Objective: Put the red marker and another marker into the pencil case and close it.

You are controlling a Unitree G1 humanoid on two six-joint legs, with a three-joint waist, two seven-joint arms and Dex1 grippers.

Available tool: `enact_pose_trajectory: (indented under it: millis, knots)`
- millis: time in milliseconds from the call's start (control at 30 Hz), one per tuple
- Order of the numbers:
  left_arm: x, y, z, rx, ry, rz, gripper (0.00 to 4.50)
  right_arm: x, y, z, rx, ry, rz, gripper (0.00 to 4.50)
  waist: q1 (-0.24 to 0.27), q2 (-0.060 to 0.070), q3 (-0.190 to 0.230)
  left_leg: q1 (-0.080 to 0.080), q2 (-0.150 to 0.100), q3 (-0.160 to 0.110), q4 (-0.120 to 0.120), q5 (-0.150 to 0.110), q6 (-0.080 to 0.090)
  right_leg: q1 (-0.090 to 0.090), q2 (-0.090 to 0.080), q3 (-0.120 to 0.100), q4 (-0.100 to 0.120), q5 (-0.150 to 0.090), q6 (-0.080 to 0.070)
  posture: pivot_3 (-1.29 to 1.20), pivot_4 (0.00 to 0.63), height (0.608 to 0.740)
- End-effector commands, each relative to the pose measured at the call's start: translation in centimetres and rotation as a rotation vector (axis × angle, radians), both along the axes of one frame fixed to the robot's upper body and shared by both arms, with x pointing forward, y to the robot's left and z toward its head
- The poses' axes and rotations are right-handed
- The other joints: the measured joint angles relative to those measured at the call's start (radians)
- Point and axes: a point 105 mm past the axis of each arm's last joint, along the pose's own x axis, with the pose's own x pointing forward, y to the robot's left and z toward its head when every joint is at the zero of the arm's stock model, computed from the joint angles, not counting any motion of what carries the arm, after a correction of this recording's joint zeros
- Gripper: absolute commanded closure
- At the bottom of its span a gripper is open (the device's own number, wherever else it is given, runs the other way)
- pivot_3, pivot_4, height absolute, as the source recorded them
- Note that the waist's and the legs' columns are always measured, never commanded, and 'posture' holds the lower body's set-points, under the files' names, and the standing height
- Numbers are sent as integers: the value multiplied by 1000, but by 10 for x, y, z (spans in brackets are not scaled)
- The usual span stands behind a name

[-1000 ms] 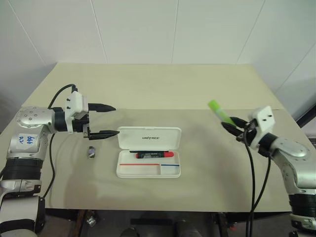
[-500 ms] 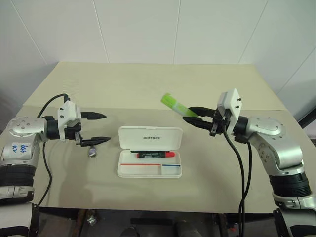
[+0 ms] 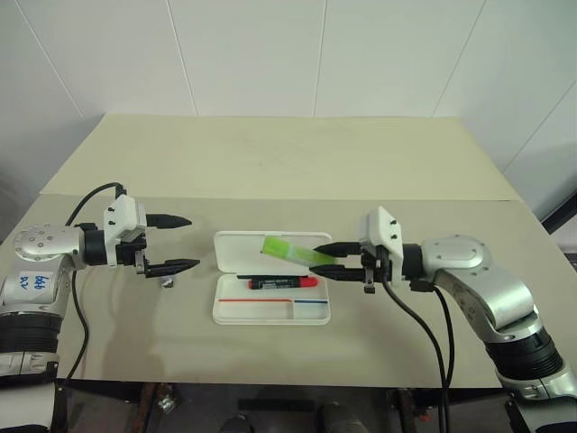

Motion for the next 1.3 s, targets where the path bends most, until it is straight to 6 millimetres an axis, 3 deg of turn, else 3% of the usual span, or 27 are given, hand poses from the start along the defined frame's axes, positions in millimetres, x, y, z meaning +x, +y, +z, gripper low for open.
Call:
enact_pose_trajectory:
  millis: [33, 133, 600, 1300]
  knots:
    - [-3, -4, 8, -12, -34, -20, 0, -3, 8, -8, -58, -38, 17, 3410, 0, 0, 0, 0, 0, 0, 0, 0, 0, 0, 0, 0, 0, 0, 0, 0, 150, 740]
    - [-3, -5, 7, -14, -30, -26, 0, 3, 17, -14, -85, -86, 9, 3410, 0, 0, 0, 0, 0, 0, 0, 0, 0, 0, 0, 0, 0, 0, 0, 0, 150, 740]
    - [-12, -6, 0, -16, -1, -35, 0, -6, 54, -38, -167, -44, 124, 3410, -1, 0, 0, 0, 0, 0, 0, 0, 0, 0, 0, 0, 0, 0, 0, 0, 150, 740]
    - [-12, -11, -2, -32, -2, -32, 0, -3, 78, -48, -202, 8, 117, 3410, -1, 0, 0, 0, 0, 0, 0, 0, 0, 0, 0, 0, 0, 0, 0, 0, 150, 740]
